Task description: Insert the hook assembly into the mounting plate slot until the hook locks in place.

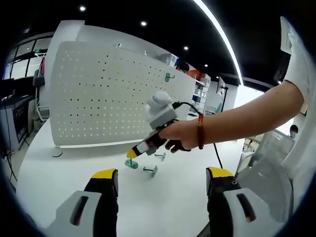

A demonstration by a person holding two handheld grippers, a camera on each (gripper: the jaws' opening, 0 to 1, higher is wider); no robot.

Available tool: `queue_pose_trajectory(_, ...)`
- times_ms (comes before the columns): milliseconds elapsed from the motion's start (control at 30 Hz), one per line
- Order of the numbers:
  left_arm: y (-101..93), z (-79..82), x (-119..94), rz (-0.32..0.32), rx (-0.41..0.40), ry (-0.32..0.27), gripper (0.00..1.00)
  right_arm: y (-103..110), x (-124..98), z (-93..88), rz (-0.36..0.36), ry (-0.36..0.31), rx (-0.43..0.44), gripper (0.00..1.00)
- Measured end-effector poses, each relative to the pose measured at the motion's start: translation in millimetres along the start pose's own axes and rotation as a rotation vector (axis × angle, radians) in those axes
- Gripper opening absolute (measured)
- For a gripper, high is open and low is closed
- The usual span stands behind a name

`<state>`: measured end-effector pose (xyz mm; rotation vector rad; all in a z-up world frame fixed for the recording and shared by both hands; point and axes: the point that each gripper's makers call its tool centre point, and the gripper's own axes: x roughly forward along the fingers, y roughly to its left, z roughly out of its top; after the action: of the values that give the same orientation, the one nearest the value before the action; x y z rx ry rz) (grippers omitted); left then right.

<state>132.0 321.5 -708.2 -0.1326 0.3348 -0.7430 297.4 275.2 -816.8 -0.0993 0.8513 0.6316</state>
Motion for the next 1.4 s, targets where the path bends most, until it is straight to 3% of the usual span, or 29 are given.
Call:
queue_pose_trajectory(267, 0.2, -2.4, 1.6, -0.009, -0.007, 0.005, 0.74, 1.7, -3.4, -10.4, 0.012, 0.036, -0.079, 0.03)
queue_pose_trajectory(633, 1.1, -0.7, 1.0, -0.011, -0.013, -0.003, 0.74, -5.8, 5.6, -23.4, -0.039, 0.112, -0.165, 0.1)
queue_pose_trajectory(933, -2.6, -0.6, 3.3, -0.023, -0.021, -0.01, 0.73, -7.6, 17.3, -32.0, -0.076, 0.16, -0.169, 0.12)
queue_pose_trajectory(1400, 0.8, -2.3, 2.6, -0.017, -0.023, -0.003, 0.73, -12.0, 12.7, -30.3, -0.063, 0.191, -0.121, 0.02)
